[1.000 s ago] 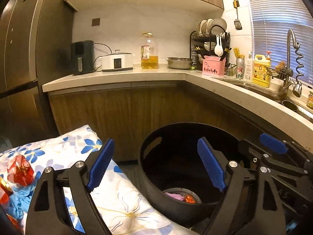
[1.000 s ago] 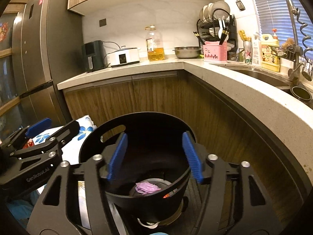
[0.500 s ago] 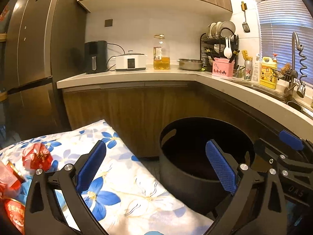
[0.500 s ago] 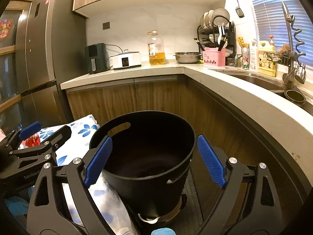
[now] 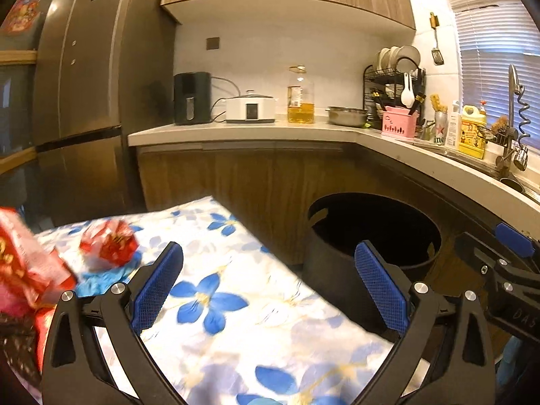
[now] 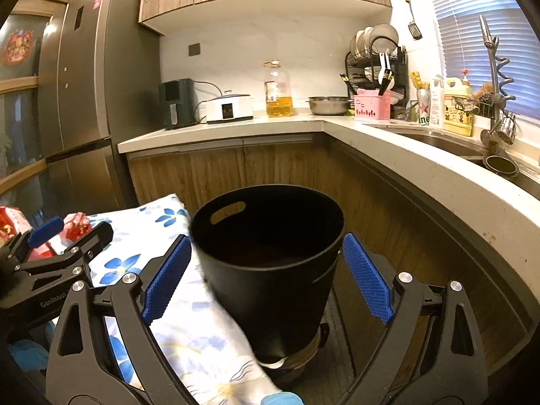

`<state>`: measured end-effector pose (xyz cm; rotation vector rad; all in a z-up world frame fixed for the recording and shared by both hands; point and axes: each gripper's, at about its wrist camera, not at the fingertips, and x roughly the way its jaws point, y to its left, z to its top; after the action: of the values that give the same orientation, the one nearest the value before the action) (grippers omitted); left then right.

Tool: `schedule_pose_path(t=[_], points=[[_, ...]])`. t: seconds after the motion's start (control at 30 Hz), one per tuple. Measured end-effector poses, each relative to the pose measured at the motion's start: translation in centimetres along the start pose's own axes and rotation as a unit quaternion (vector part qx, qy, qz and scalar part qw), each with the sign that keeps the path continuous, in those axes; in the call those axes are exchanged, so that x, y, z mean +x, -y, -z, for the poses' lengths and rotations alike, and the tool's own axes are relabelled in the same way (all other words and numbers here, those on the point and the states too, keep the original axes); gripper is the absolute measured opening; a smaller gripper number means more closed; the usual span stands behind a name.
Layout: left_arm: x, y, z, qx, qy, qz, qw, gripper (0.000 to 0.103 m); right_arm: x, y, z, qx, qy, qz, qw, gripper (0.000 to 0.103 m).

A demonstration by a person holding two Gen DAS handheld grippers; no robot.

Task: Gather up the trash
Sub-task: 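Move both open tools back toward the trash on the table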

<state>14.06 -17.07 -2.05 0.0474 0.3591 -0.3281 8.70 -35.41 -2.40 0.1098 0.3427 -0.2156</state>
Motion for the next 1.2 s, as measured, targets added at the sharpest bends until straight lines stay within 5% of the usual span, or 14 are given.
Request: schedule_pose_path(t=[0.67, 1.2], points=[[-6.5, -6.3, 3.6, -0.043, -0.016, -0.096, 0.9943, 0.097, -3.4, -6.2, 2.6, -0.013, -0.004, -0.045, 0.999, 0.090], [-12.7, -13.0, 6.8, -0.074, -0.003, -0.209, 0.9750, 0.097, -3.9, -14.1, 5.0, -0.047, -0.022, -0.121, 0.991, 0.090]])
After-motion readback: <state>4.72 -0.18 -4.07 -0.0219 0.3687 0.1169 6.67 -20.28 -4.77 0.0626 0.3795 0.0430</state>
